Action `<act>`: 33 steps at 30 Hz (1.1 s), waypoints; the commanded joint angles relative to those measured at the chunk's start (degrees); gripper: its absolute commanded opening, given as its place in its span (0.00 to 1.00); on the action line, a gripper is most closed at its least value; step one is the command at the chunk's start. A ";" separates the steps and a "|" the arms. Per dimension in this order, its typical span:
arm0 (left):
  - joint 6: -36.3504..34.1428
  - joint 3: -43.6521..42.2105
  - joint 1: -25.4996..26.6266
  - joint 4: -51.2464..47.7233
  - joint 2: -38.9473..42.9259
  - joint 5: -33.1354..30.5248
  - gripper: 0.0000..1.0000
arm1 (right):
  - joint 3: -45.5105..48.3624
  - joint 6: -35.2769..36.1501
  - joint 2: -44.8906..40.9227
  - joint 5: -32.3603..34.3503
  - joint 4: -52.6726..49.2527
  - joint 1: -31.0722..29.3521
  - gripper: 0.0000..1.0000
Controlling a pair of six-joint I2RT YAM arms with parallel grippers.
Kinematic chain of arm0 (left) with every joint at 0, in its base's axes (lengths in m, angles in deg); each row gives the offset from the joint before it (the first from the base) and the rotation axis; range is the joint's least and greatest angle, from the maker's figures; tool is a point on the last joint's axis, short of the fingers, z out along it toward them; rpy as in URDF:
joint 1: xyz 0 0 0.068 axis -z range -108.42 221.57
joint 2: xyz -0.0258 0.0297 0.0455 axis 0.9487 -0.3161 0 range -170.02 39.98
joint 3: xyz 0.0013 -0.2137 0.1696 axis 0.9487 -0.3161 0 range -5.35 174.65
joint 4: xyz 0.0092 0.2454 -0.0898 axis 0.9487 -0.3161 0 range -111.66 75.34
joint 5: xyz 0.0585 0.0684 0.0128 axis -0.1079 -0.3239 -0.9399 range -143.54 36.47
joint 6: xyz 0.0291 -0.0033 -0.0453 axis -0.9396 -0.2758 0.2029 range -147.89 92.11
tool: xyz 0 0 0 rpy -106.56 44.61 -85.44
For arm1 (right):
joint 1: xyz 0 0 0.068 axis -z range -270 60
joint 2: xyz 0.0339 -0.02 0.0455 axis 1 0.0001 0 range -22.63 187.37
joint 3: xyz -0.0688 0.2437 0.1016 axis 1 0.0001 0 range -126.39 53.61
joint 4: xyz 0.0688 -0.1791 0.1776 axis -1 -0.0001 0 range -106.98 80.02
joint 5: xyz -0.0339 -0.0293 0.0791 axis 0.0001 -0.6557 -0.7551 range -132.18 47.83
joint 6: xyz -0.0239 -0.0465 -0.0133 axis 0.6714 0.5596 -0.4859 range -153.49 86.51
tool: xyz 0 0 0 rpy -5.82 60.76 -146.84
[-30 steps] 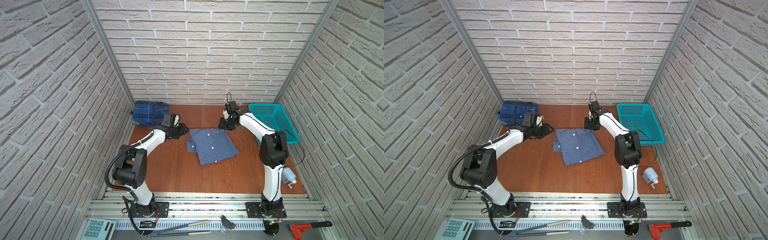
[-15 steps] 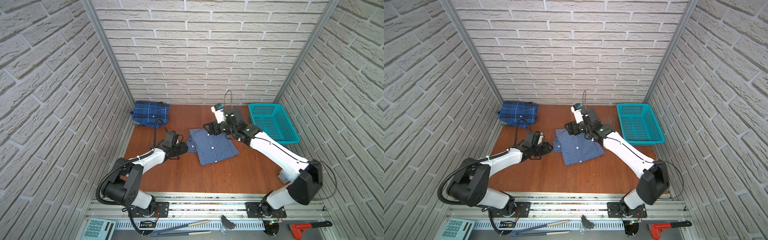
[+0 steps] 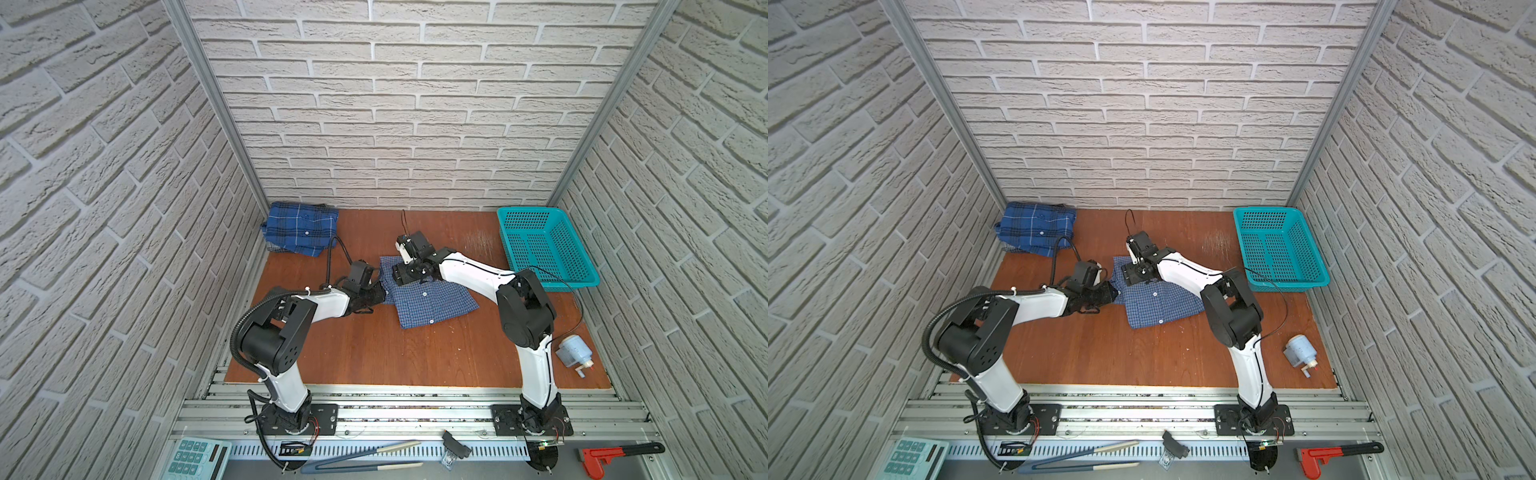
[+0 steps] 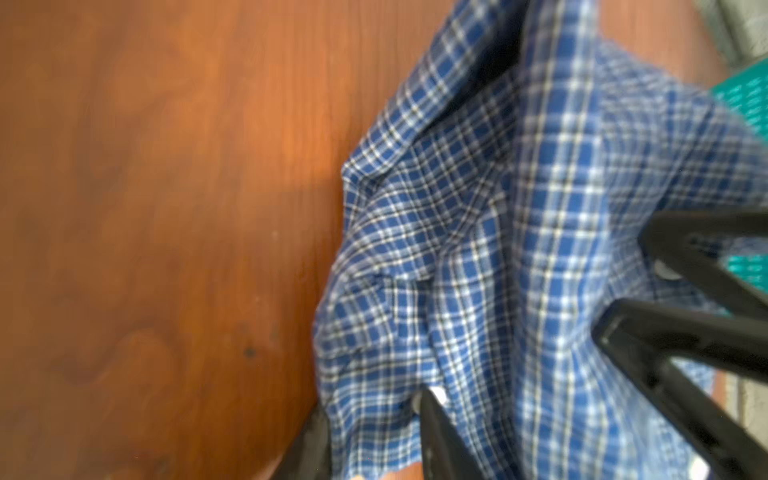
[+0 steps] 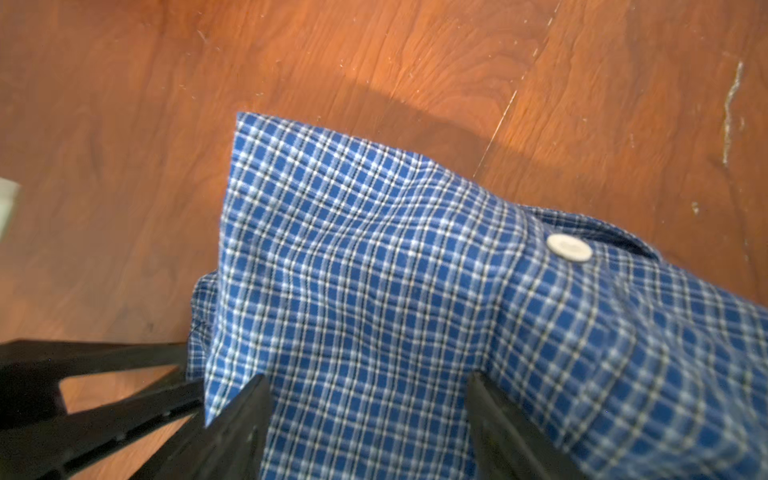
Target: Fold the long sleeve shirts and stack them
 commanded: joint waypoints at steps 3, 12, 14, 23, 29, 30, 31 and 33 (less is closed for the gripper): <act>0.80 3.02 1.90 3.33 -2.19 -0.04 0.15 | -2.42 -2.14 1.99 1.54 -0.57 0.15 0.61; 6.94 1.05 6.20 4.20 8.27 2.99 0.00 | -3.80 -8.25 1.08 -1.28 -0.28 1.94 0.33; 8.24 0.23 6.59 3.95 11.73 3.05 0.00 | -3.87 -8.95 0.85 -1.87 0.10 2.47 0.33; 15.00 -7.94 9.66 11.47 14.98 3.44 0.00 | -0.19 -11.16 -0.13 -6.49 3.50 4.11 0.33; 21.04 -14.45 14.15 21.17 12.64 -0.87 0.00 | 1.95 -12.30 -0.34 -7.62 4.84 4.20 0.34; 21.22 -14.96 14.39 21.13 12.05 -1.33 0.00 | 2.04 -12.35 -0.49 -7.73 4.84 4.20 0.34; 21.11 -15.28 14.40 21.34 11.44 -1.28 0.00 | 2.19 -12.28 -0.70 -7.74 4.88 4.20 0.34; 21.04 -15.64 14.54 21.06 10.30 -1.50 0.13 | 2.56 -12.17 -1.46 -8.00 5.25 4.20 0.35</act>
